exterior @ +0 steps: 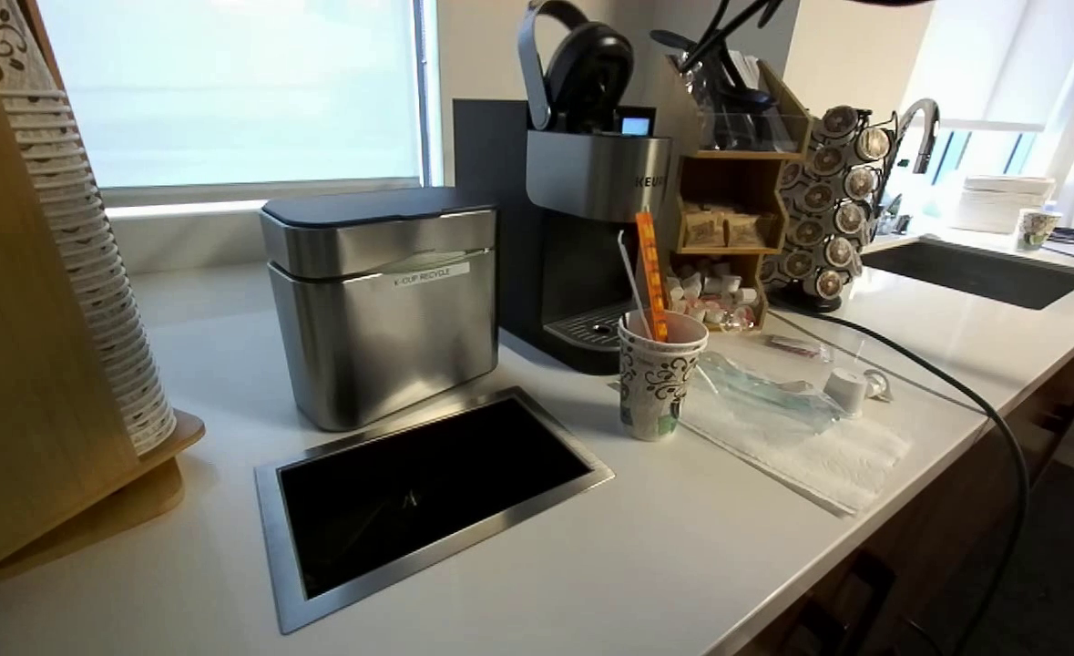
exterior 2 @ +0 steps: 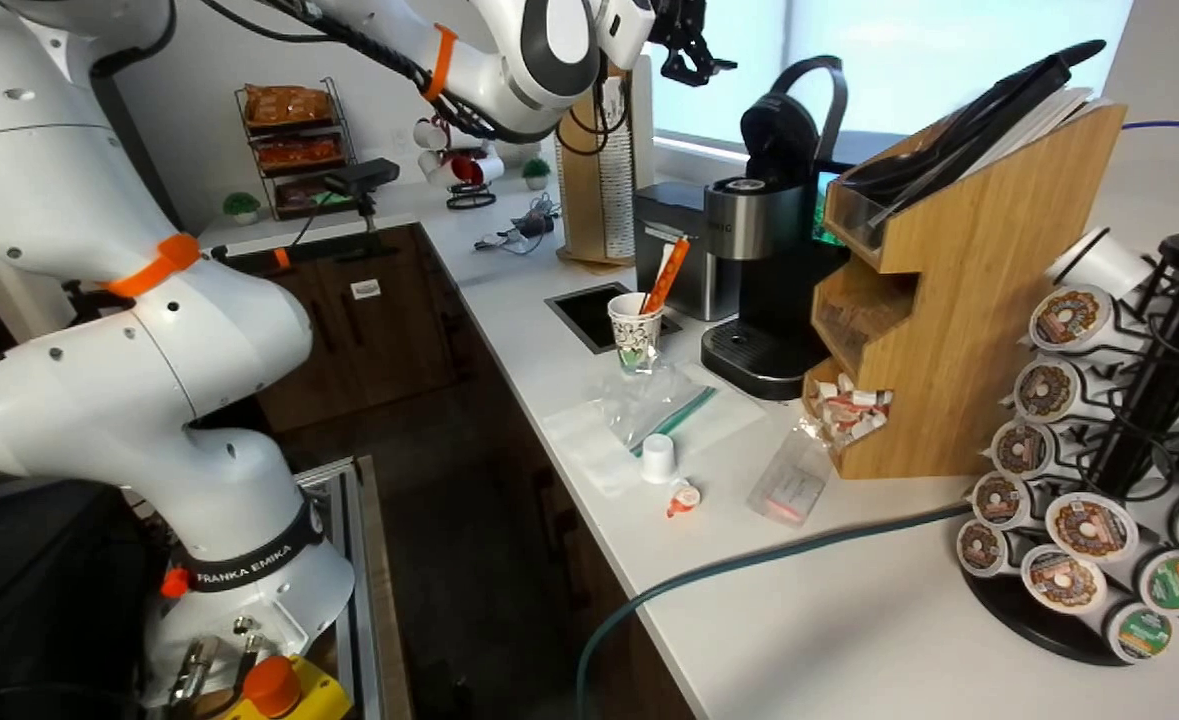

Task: Open the lid of the coffee maker

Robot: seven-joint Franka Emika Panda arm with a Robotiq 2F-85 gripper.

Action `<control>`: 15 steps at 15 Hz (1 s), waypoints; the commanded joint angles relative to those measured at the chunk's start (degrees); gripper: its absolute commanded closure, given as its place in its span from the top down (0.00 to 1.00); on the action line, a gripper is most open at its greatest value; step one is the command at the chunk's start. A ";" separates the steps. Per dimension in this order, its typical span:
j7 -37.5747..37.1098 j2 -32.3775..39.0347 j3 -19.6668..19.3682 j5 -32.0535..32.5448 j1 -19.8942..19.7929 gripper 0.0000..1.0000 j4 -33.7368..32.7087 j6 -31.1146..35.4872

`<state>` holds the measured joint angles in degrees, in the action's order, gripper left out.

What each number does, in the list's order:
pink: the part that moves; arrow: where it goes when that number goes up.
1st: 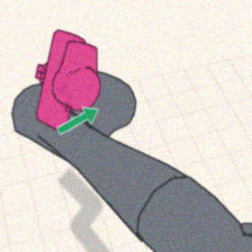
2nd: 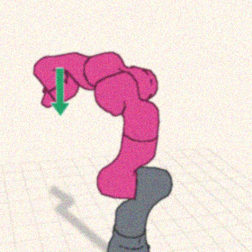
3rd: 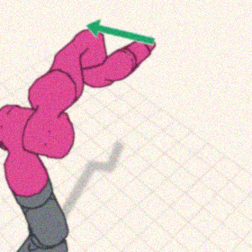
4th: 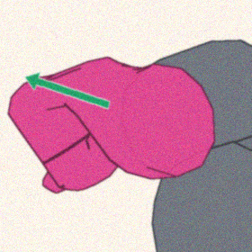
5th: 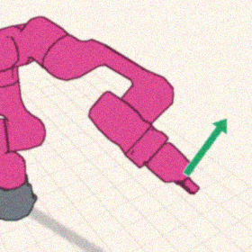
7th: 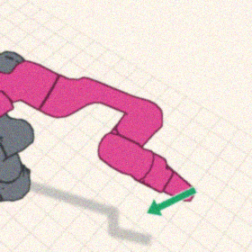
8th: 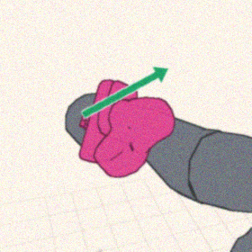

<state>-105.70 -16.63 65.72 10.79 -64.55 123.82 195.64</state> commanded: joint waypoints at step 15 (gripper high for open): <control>49.34 0.64 -50.04 5.80 51.95 1.00 14.70 -17.04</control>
<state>-67.68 -16.34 23.40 21.30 -22.38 138.03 184.84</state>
